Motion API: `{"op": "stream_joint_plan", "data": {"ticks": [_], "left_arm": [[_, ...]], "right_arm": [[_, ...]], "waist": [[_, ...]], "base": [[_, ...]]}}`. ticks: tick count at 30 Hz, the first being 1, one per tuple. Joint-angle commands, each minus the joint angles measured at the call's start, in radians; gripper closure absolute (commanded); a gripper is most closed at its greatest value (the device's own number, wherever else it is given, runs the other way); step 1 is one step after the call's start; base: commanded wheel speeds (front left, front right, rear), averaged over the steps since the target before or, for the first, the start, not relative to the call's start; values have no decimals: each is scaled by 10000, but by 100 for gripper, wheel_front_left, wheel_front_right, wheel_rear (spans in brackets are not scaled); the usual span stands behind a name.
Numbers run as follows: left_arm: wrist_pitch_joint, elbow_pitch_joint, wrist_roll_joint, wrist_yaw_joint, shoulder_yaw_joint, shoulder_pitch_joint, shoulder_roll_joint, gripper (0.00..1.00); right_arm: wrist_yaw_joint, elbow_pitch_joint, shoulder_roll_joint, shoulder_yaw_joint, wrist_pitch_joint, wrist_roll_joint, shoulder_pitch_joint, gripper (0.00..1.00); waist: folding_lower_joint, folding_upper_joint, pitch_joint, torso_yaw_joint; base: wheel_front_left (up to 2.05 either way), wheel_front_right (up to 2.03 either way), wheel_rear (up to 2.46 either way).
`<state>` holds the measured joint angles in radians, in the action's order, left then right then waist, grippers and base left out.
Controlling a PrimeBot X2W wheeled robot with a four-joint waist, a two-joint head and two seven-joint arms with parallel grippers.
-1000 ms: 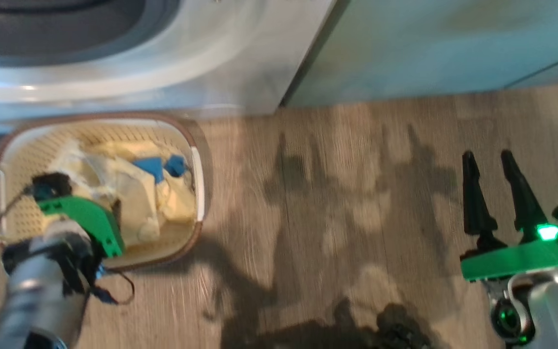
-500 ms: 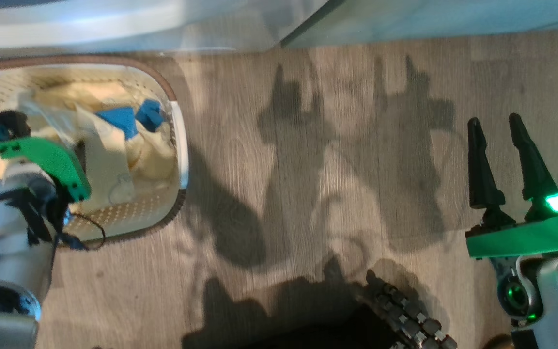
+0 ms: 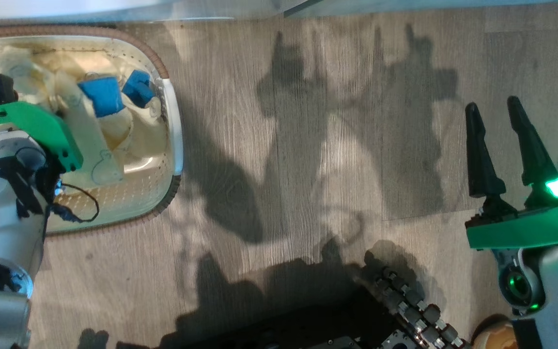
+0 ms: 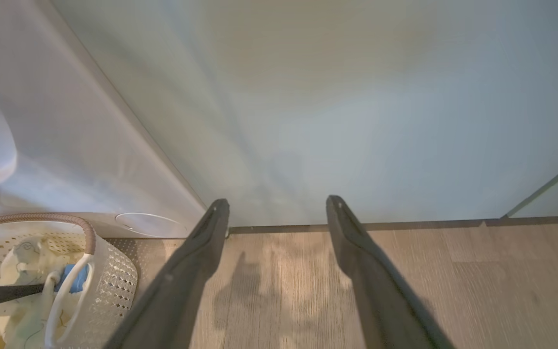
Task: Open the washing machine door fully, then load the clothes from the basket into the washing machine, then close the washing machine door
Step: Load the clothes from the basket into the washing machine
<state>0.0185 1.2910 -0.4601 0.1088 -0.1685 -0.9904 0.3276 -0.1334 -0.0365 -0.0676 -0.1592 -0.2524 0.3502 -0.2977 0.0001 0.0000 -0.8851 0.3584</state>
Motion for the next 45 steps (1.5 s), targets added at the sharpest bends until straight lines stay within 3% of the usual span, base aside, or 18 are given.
{"op": "stream_joint_plan", "data": {"ticks": [1,10,29,35,45], "left_arm": [[-64,-27,-33,49,54,77,393,100],[-849,-13,-194,152,-70,508,81,100],[-2577,-139,-485,216,-812,2549,-979,100],[-2791,-640,-264,217,-1082,3244,-1217,100],[-2801,-2760,229,-77,-660,4890,-1282,100]], "right_arm": [[27,279,-118,-75,-94,-100,157,0],[27,135,-87,-11,-94,-21,141,0],[27,-493,-397,-177,-94,142,785,0],[27,-670,-579,-193,-94,159,1391,0],[27,-876,-686,-185,-94,222,2305,0]], "waist": [[-1,0,-60,-60],[-1,0,608,-323],[-1,0,4017,-999],[-1,0,5347,-1310],[-1,0,6919,-1695]], "base": [[0,0,0],[0,0,0],[0,0,0],[0,0,0],[0,0,0]]}}
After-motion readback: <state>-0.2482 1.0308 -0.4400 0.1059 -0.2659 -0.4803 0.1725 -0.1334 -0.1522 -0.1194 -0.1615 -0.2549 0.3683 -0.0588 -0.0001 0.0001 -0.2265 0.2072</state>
